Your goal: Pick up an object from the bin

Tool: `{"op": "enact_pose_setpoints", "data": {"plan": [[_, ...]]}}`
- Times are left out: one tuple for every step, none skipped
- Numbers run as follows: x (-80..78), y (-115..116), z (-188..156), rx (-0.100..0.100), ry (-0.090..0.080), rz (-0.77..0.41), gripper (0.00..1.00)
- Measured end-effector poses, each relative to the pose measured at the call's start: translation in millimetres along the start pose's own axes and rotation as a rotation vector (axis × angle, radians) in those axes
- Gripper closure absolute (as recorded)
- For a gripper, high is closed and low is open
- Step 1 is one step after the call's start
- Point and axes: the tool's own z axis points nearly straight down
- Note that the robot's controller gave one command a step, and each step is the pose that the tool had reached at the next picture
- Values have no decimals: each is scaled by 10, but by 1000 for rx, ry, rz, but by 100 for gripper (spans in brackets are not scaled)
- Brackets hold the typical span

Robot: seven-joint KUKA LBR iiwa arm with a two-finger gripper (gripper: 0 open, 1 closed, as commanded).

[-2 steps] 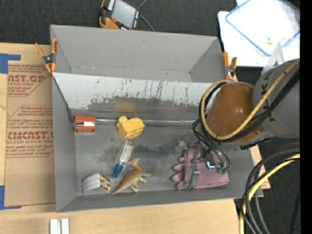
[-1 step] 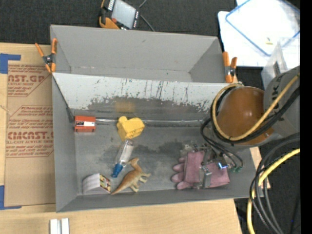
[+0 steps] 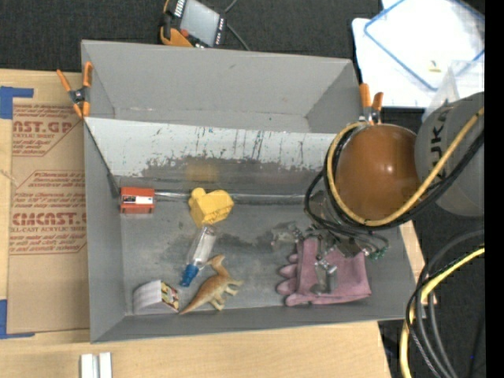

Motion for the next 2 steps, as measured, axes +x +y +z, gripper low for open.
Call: {"op": "enact_pose_setpoints", "data": {"plan": [[-206, 116, 506, 1, -7, -155, 0], [-202, 209, 503, 4, -6, -375, 100]]}}
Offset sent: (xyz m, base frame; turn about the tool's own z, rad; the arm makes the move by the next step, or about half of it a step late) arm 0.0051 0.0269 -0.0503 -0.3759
